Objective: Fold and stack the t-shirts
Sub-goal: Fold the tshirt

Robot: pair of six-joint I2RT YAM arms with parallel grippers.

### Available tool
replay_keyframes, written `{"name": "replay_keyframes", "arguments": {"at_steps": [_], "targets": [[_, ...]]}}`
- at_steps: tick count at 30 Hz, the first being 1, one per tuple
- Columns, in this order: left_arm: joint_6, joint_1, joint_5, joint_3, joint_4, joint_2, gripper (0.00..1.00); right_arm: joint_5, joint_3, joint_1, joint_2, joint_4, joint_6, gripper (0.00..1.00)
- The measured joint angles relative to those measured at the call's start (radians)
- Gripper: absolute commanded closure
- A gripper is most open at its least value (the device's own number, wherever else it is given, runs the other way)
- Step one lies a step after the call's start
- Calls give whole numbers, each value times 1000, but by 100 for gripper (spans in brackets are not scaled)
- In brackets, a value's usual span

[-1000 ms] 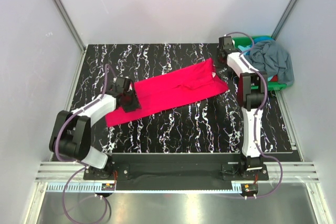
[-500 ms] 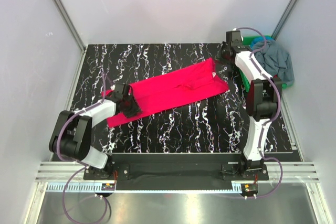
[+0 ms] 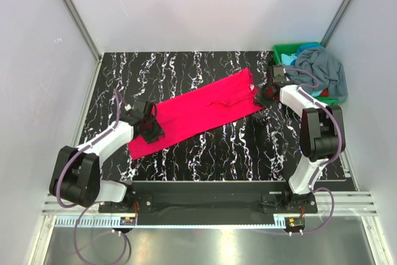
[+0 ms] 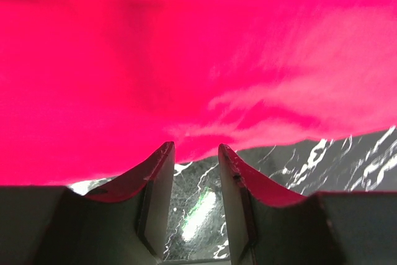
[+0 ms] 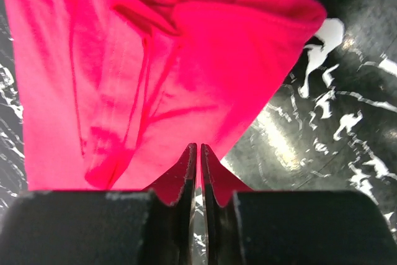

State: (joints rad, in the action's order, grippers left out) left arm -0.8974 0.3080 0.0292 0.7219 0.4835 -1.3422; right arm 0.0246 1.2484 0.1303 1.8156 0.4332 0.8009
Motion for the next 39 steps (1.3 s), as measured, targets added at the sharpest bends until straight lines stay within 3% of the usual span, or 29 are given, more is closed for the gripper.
{"name": "replay_keyframes", "arguments": {"at_steps": [8,17,22,30,35,39], "targets": [[36,0,-162,133,122,35,59,-82,-7,20,27,-49,15,87],[171,0,-192,256,156,84,57,-126,55,20,155,-30,-13,89],[254,0,-166,289,125,84,55,-142,262,20,287,47,-89,91],[349,0,-20,277,62,39,55,-144,746,16,584,172,-241,90],[376,0,49,247,47,11,55,-126,1052,6,754,240,-311,83],[400,0,63,246,39,37,54,-109,1043,-5,733,288,-311,72]]}}
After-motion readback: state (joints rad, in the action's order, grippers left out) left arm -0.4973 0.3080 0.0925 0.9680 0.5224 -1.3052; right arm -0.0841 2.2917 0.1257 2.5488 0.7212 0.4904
